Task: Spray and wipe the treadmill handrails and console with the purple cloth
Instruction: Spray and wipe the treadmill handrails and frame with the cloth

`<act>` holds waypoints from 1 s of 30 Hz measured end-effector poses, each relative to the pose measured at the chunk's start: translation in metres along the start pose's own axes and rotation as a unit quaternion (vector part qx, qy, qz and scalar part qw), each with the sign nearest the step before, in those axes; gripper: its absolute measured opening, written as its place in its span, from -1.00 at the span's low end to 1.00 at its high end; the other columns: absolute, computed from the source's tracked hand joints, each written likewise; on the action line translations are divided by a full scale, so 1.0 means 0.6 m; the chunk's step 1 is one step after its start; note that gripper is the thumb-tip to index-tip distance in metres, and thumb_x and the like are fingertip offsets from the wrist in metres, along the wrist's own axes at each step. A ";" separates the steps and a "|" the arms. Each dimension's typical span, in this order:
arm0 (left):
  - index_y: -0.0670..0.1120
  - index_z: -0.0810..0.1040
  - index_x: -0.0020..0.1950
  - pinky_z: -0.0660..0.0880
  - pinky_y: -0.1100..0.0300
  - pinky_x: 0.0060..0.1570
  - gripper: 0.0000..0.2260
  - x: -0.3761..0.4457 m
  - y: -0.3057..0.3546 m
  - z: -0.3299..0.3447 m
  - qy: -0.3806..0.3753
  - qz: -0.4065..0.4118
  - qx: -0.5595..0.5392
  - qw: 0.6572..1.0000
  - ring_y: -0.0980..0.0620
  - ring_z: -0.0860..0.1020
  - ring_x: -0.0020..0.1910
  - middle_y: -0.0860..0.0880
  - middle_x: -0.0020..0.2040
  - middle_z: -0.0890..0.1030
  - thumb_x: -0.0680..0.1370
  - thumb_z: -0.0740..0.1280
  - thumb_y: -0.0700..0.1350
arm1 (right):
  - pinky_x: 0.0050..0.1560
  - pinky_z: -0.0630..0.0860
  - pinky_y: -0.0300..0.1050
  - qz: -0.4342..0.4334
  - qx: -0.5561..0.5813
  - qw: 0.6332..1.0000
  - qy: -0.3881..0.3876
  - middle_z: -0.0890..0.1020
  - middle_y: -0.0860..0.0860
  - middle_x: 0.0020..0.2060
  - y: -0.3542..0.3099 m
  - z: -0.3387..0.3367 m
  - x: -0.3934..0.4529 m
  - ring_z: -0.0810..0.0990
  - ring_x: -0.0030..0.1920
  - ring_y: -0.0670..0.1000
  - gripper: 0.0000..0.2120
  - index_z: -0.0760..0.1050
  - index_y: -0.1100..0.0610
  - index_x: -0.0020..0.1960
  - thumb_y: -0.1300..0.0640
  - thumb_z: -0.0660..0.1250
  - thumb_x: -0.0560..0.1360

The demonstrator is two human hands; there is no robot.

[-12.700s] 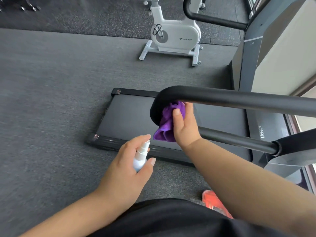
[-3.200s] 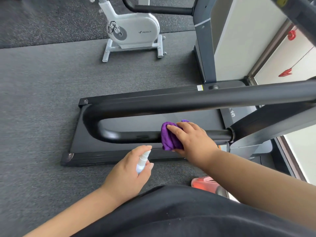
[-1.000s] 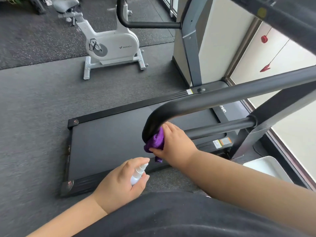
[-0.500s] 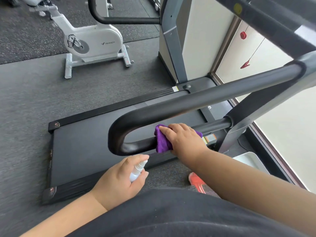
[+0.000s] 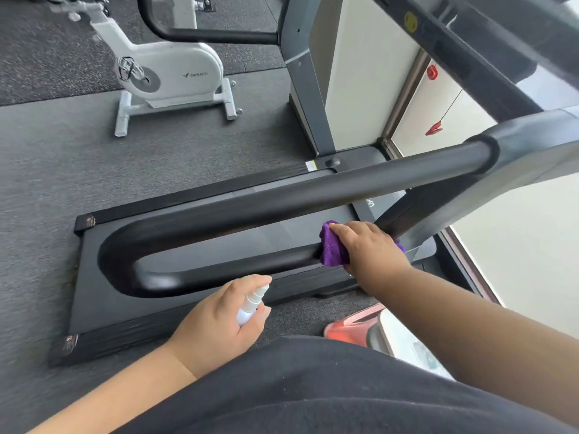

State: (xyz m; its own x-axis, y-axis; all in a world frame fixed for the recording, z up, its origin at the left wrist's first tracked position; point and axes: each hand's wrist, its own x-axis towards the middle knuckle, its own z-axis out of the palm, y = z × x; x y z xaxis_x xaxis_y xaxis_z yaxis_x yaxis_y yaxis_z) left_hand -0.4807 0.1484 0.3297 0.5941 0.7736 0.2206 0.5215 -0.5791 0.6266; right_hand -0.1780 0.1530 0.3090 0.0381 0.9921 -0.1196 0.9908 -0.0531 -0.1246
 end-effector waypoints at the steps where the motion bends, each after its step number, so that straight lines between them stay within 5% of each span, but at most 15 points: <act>1: 0.09 0.35 0.31 0.43 0.35 -0.18 -0.61 0.002 0.007 0.005 0.006 -0.006 0.005 1.000 0.32 0.41 -0.21 0.26 -0.06 0.49 0.49 0.27 0.06 | 0.30 0.39 0.03 -0.002 0.026 1.000 -0.006 0.47 0.00 0.30 0.002 -0.003 0.002 0.38 0.32 0.14 -0.29 0.23 -0.05 0.51 0.10 0.42 0.44; 6: 0.19 0.32 0.30 0.44 0.34 -0.16 -0.61 0.002 0.039 0.018 0.023 -0.043 0.019 0.999 0.25 0.45 -0.22 0.22 -0.06 0.54 0.48 0.26 0.11 | 0.40 0.29 0.01 -0.087 0.161 0.983 -0.013 0.44 0.02 0.38 -0.036 -0.012 0.013 0.36 0.37 0.14 -0.21 0.24 -0.03 0.52 -0.01 0.50 0.37; 13: 0.02 0.40 0.29 0.26 0.65 0.01 -0.61 0.018 0.079 0.044 0.031 -0.039 0.036 0.998 0.15 0.52 -0.10 0.18 0.00 0.52 0.47 0.30 0.03 | 0.38 0.30 0.05 -0.204 0.047 0.978 0.022 0.39 0.03 0.38 -0.066 0.028 0.018 0.34 0.35 0.15 -0.21 0.16 0.00 0.54 0.09 0.47 0.41; 22: 0.05 0.39 0.31 0.24 0.66 0.00 -0.59 0.020 0.105 0.079 0.030 -0.060 0.040 0.997 0.15 0.53 -0.07 0.20 0.06 0.53 0.48 0.31 0.05 | 0.28 0.41 0.09 -0.143 -0.014 0.990 0.004 0.40 0.02 0.34 0.041 0.013 0.007 0.38 0.32 0.16 -0.14 0.09 -0.05 0.54 0.14 0.50 0.39; 30: 0.16 0.33 0.34 0.25 0.66 0.02 -0.56 -0.027 0.081 0.058 0.063 -0.108 0.038 0.991 0.24 0.53 -0.04 0.24 0.08 0.52 0.47 0.30 0.08 | 0.21 0.44 0.09 -0.130 0.049 0.990 0.014 0.50 0.02 0.27 0.024 0.016 0.022 0.44 0.25 0.16 -0.27 0.28 -0.05 0.47 0.01 0.51 0.37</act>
State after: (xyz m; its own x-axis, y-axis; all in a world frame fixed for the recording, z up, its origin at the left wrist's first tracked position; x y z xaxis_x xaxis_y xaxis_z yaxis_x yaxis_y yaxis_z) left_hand -0.4434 0.0987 0.3304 0.3847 0.9051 0.1815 0.6753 -0.4099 0.6131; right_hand -0.1647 0.1643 0.2959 -0.2113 0.9764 -0.0444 0.9504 0.1946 -0.2424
